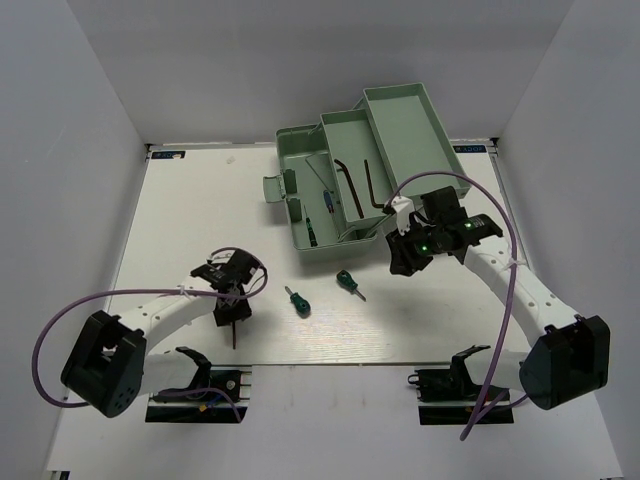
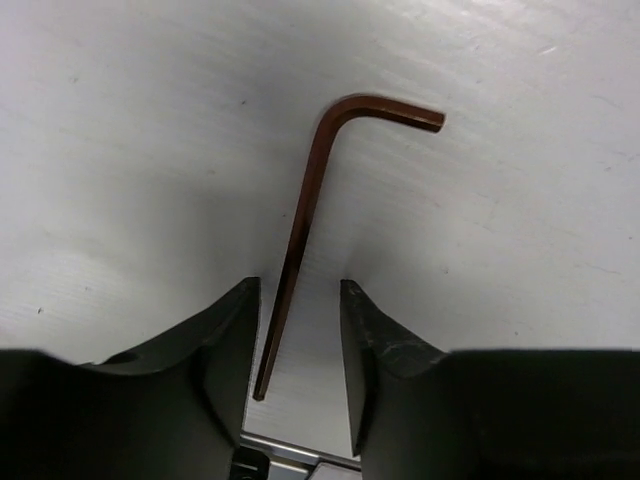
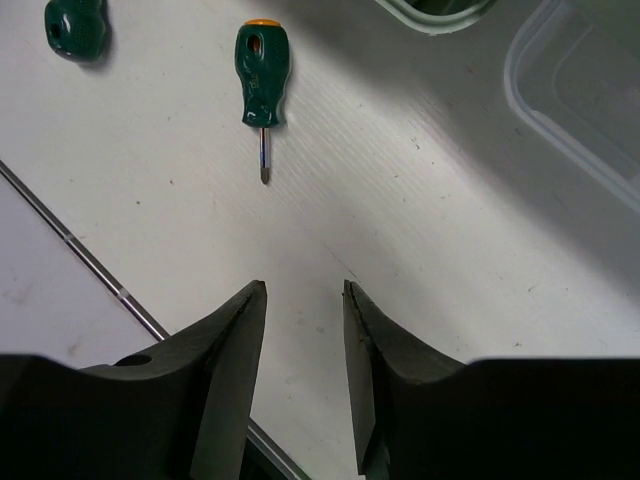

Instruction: Sort the tools into containers

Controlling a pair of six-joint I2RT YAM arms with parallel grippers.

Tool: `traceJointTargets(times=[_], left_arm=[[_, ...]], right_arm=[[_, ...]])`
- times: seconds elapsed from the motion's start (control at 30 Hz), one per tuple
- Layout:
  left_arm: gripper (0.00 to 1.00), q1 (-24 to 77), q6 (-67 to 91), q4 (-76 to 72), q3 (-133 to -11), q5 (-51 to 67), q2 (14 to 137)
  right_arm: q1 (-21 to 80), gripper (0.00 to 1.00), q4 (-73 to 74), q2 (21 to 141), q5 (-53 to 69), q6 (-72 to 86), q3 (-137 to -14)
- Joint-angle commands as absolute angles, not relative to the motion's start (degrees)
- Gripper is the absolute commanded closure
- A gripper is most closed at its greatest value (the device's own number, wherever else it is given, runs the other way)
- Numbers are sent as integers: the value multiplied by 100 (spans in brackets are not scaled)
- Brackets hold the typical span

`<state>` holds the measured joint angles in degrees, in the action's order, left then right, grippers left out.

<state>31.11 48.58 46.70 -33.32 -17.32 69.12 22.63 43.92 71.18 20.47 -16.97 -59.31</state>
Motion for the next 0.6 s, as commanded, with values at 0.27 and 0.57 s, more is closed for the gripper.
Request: traceJointTargets(times=[0.27,0.57], left_arm=[[84,2900,4702,3946,-2786,-1108,7084],[100,2900,4649,3894,-2909,-880,7084]], right_arm=[[2241,57,4614,7084,1986,-1749,-6196],[2206,57,4614,7137,2013,-1688,-6337]])
